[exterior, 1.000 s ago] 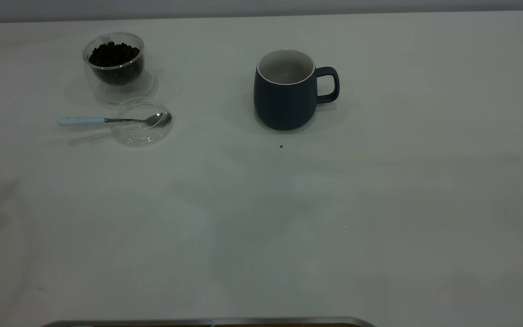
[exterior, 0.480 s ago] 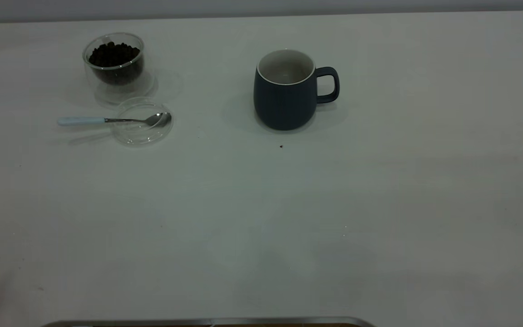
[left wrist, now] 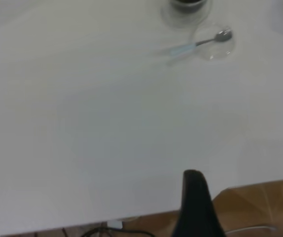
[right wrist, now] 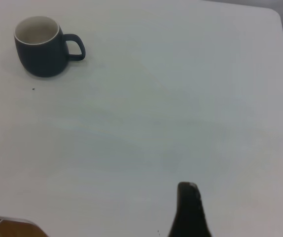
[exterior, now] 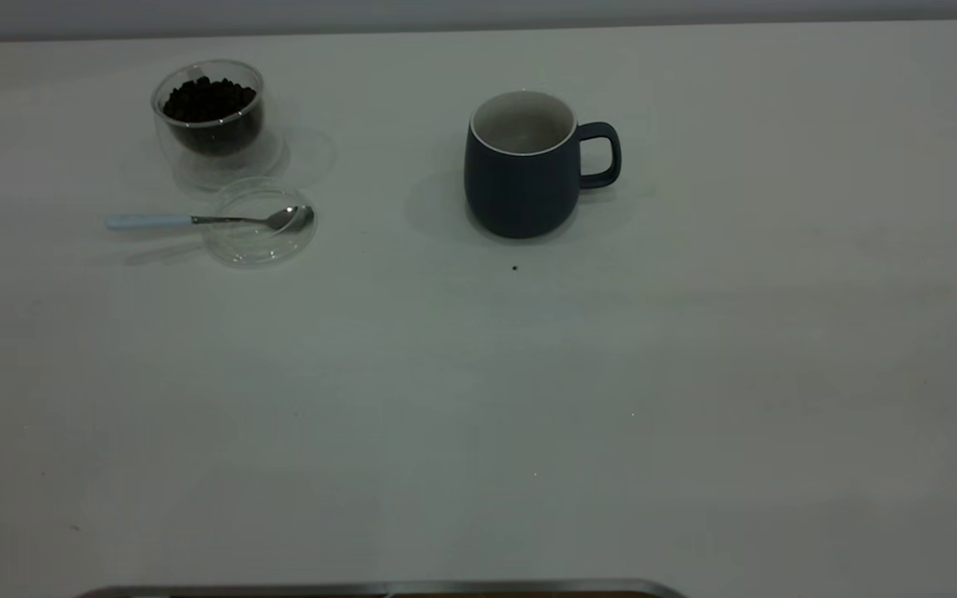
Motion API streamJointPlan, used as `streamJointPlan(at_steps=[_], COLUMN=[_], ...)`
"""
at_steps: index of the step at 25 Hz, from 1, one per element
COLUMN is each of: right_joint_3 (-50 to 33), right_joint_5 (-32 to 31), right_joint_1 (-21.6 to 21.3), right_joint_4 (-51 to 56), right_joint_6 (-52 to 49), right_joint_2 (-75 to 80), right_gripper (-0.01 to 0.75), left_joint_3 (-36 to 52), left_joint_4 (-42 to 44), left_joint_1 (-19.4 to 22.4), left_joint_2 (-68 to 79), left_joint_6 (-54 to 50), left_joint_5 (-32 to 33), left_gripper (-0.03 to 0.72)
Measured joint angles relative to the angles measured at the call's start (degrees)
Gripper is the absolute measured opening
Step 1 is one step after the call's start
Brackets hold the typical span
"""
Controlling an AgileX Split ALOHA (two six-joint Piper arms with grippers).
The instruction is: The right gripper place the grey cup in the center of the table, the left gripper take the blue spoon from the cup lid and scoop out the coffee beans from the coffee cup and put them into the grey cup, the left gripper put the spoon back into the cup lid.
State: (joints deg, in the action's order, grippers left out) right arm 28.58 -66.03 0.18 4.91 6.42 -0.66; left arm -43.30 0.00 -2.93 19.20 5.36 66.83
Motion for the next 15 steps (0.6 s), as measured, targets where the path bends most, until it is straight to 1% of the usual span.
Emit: streamJointPlan(at_steps=[10, 15], right_joint_3=[0.0, 0.0], right_joint_5=[0.0, 0.0], right_joint_1=[0.0, 0.0], right_joint_4=[0.0, 0.0], right_joint_6=[0.0, 0.0], right_joint_2=[0.0, 0.0], right_gripper=[0.591, 0.591], left_joint_3=[11.4, 12.9], left_joint_4=[0.5, 1.5], left_joint_1=[0.0, 0.0], left_joint_2=[-4.9, -4.9], left_joint_6=[-2.8, -3.2], left_joint_5=[-0.3, -0.1], left_gripper=[0.593, 0.593])
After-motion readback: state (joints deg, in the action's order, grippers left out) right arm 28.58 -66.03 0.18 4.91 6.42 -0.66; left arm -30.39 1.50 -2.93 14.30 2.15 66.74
